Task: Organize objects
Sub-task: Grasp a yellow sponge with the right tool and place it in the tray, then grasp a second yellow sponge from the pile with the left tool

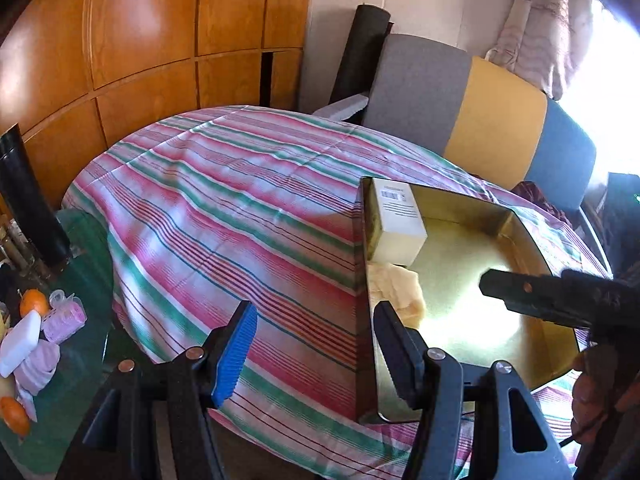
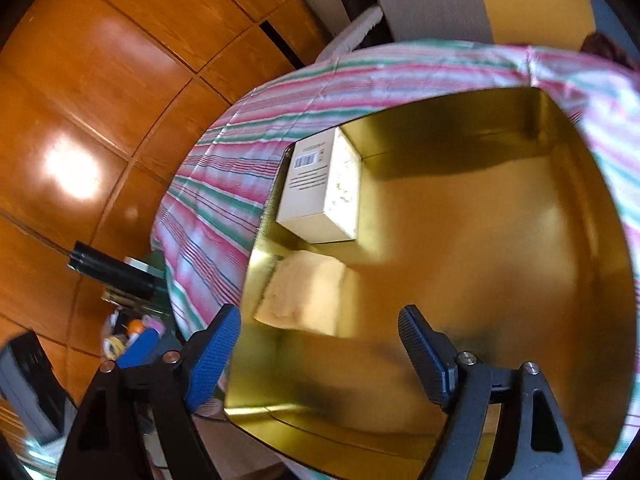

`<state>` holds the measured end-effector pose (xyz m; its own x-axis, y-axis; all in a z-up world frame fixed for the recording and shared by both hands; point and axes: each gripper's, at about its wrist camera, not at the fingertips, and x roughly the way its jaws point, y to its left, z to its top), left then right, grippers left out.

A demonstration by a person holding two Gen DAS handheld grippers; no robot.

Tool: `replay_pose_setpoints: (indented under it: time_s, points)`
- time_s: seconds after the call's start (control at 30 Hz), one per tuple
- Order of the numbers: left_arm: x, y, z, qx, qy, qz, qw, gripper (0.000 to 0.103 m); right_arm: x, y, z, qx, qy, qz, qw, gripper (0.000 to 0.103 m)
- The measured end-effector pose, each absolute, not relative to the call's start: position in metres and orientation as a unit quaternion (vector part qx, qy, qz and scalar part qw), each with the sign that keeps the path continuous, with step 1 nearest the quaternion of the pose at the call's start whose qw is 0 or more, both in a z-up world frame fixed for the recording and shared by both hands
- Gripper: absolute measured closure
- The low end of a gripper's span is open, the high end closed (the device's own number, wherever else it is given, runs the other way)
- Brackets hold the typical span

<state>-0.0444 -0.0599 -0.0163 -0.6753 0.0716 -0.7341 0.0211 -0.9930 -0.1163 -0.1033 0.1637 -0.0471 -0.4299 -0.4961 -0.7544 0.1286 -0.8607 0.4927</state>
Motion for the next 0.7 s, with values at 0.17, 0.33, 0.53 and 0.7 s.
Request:
replay_pose_setpoints:
  time_s: [0.17,0.33,0.53,0.7]
  points:
    - [-0.044,-0.048,-0.017,-0.414,-0.059,0.908,0.033,0.042,-0.083,0.184,-0.038,0.479,-0.15,-0.849,0.165,0.018]
    - [-0.042,-0.031,-0.016,-0.422,-0.055,0.902,0.071,0.042,-0.061,0.211,-0.031,0.459,-0.12,-0.871,0.13,0.016]
    - [-0.041,0.007,-0.007,-0.417,-0.018,0.901,0.115,0.042,-0.037,0.264,-0.022,0.44,-0.116,-0.887,0.075,0.012]
    - [-0.042,0.046,0.007,-0.404,0.011,0.901,0.159,0.042,-0.013,0.337,-0.013,0.427,-0.125,-0.895,0.008,0.012]
